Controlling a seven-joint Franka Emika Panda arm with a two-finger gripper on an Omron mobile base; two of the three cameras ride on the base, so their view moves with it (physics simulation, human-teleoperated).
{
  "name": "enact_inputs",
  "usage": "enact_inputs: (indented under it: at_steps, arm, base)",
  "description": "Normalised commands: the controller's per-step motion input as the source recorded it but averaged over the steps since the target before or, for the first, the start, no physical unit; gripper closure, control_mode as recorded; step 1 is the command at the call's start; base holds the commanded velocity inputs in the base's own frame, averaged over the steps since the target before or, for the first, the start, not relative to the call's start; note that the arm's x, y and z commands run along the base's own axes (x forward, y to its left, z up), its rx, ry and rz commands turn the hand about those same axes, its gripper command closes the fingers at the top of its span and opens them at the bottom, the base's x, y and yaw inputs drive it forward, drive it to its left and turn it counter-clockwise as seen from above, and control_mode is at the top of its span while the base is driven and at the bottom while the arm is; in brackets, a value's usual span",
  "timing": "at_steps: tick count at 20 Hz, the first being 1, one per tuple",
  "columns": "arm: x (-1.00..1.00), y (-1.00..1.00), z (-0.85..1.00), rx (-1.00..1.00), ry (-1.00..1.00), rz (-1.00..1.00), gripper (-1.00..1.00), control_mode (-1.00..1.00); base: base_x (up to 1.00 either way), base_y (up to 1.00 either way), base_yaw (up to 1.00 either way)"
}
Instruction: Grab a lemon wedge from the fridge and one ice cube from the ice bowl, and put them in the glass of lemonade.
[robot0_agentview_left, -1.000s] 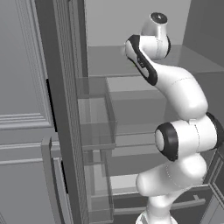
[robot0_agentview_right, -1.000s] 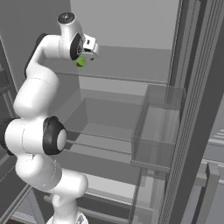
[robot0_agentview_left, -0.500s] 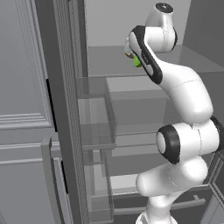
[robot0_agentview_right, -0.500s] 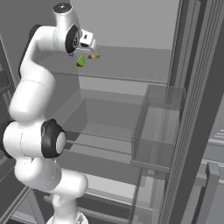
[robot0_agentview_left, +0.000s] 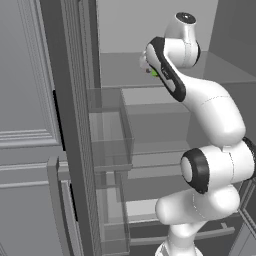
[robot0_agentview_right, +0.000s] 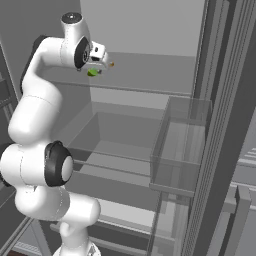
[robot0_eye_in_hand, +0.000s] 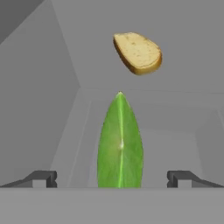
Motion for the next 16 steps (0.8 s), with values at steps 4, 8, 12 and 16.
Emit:
enact_inputs:
  at_steps: [4,8,12,16]
  arm:
    - [0.05,-0.02,-0.15,0.00,-0.02,0.01,-1.00,-1.00]
    - [0.05,-0.03,0.04,0.00,0.00,0.00,-1.00,-1.00]
    - [0.32,0.00,0.13,0.00,0.00,0.00,-1.00,-1.00]
    - [0.32,0.00,0.08,0.00,0.01,0.00,-1.00,-1.00]
  base:
    - [0.00,0.00,0.00]
    - [0.00,0.00,0.00]
    - [0.00,0.00,0.00]
    - [0.00,0.00,0.00]
